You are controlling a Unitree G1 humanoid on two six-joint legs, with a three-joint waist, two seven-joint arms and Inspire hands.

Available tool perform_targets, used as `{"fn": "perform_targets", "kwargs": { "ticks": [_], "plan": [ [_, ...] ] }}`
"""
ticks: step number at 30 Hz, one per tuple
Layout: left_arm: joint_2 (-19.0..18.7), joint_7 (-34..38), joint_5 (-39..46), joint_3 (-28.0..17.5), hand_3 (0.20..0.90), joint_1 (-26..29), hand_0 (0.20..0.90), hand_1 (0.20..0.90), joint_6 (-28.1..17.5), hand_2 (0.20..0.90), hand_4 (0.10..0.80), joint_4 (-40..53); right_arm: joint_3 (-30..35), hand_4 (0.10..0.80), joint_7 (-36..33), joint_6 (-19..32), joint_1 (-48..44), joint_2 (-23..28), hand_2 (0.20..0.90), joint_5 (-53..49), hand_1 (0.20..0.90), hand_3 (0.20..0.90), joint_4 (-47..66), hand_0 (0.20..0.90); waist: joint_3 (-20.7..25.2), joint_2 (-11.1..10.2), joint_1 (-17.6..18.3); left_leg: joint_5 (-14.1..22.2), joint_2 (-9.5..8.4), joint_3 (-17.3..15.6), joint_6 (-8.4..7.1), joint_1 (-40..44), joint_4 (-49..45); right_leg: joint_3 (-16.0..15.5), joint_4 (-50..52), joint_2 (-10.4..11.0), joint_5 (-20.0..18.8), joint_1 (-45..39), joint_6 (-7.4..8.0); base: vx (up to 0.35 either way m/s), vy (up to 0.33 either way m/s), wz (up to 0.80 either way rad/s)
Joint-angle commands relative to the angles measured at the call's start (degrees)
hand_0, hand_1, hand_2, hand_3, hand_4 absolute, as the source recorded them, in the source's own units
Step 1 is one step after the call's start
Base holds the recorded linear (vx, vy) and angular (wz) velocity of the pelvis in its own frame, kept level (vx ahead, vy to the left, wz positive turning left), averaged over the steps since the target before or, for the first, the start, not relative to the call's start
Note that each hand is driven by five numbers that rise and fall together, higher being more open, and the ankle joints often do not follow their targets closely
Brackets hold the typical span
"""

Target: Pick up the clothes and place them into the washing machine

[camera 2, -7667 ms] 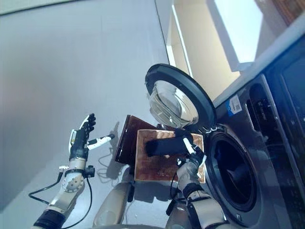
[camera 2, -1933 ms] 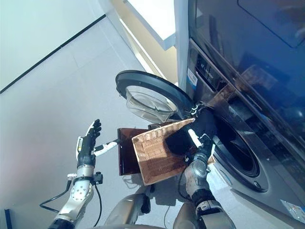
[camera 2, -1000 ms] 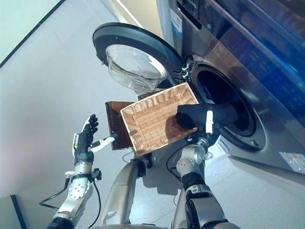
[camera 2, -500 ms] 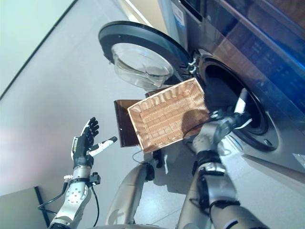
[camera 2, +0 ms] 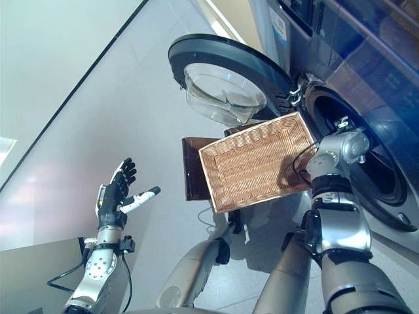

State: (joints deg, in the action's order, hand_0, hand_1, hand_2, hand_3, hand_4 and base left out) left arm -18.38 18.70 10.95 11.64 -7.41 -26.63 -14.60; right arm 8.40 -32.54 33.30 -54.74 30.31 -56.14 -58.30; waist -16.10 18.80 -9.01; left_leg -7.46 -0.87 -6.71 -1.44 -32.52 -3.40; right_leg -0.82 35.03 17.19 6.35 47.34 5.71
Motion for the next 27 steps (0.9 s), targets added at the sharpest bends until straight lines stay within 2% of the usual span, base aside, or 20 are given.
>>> {"fn": "perform_targets", "kwargs": {
  "ticks": [1,10,14,21,27],
  "plan": [
    [-2.97,1.5,1.55,-1.69,0.9,1.99,0.9,0.9,-4.12,0.9,0.8,3.82,-6.17,0.8,3.52,1.71,-11.97,8.89,0.9,4.28,0.9,0.9,3.39,0.9,3.77,0.51,-1.4,4.1,2.04,1.81,-2.59,-2.18,-5.2,-0.21,-9.59,0.16,-0.93,-5.18,1.56,0.026,0.025,-0.09],
    [-1.78,1.72,1.81,-2.12,0.9,2.44,0.9,0.9,-4.3,0.9,0.8,2.69,-4.01,0.8,5.09,2.31,-7.43,5.46,0.9,2.96,0.9,0.9,2.61,0.9,3.79,0.53,-0.66,4.86,1.85,1.29,-2.22,-2.23,-6.01,0.44,-9.99,0.49,-1.32,-5.51,1.64,0.014,0.016,-0.04],
    [-1.7,1.79,1.28,-2.44,0.9,2.6,0.9,0.9,-4.07,0.9,0.8,2.79,-3.57,0.8,6.2,1.72,-3.76,1.54,0.9,2.27,0.9,0.9,2.0,0.9,3.62,0.2,-0.48,5.08,1.72,1.19,-2.07,-1.96,-6.32,0.7,-10.53,0.37,-1.62,-6.1,1.6,0.002,0.004,-0.01],
    [-0.37,1.42,0.54,-2.39,0.9,3.09,0.9,0.9,-3.09,0.9,0.8,1.62,-3.91,0.8,9.17,-0.2,6.68,-10.01,0.9,1.03,0.9,0.9,1.15,0.9,3.86,-1.05,0.25,5.48,1.54,1.19,-1.8,-1.16,-6.7,0.21,-12.22,0.38,-2.41,-8.38,1.5,0.006,0.001,-0.02],
    [1.07,1.74,-0.53,-2.34,0.9,3.65,0.9,0.9,-2.24,0.9,0.8,-0.93,-8.08,0.8,12.92,-1.1,18.64,-20.37,0.9,0.02,0.9,0.9,5.98,0.9,3.82,-3.63,1.62,5.47,1.7,1.22,-1.72,0.05,-6.33,-0.46,-15.17,0.05,-3.81,-11.23,1.52,0.002,-0.004,0.02]
  ]
}}
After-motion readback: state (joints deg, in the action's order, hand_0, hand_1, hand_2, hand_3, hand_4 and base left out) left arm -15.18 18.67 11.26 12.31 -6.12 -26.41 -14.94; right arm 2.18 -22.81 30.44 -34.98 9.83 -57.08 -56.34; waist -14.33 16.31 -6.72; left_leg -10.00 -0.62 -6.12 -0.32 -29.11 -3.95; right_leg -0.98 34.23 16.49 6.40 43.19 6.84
